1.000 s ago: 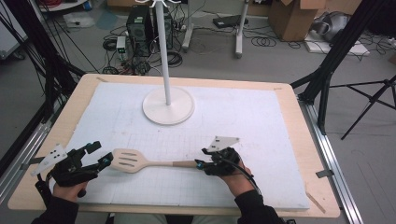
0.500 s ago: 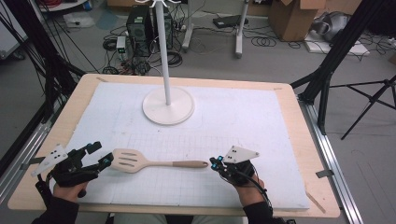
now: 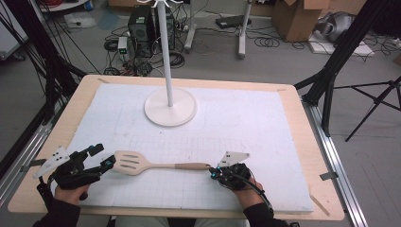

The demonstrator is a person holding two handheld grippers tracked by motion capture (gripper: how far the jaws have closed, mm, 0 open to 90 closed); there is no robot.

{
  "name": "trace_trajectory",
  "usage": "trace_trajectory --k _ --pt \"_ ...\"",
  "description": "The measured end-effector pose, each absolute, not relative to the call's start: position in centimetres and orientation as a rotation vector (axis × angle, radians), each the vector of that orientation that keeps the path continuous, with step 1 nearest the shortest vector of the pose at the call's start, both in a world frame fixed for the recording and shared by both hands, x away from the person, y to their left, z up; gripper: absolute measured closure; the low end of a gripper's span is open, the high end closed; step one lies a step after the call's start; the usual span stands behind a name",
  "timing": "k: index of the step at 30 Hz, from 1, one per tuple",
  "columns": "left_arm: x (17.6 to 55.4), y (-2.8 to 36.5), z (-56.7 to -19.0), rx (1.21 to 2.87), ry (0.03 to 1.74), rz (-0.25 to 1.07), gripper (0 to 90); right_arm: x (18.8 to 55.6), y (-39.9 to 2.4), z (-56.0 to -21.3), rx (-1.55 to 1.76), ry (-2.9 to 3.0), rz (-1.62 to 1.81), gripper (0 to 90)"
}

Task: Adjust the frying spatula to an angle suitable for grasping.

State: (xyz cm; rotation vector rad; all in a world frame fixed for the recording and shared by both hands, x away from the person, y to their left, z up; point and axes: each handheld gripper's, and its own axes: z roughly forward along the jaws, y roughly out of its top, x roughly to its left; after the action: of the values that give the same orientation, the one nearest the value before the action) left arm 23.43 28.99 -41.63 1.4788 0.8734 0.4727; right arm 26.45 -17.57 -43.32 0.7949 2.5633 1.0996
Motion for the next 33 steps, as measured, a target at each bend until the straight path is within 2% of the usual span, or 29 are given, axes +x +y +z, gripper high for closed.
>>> trace_trajectory --k 33 --pt "23.5 28.8 -41.7 1.495 0.88 0.473 27.2 27.7 -15.5 -43.5 0.774 2.495 0.929 89.0"
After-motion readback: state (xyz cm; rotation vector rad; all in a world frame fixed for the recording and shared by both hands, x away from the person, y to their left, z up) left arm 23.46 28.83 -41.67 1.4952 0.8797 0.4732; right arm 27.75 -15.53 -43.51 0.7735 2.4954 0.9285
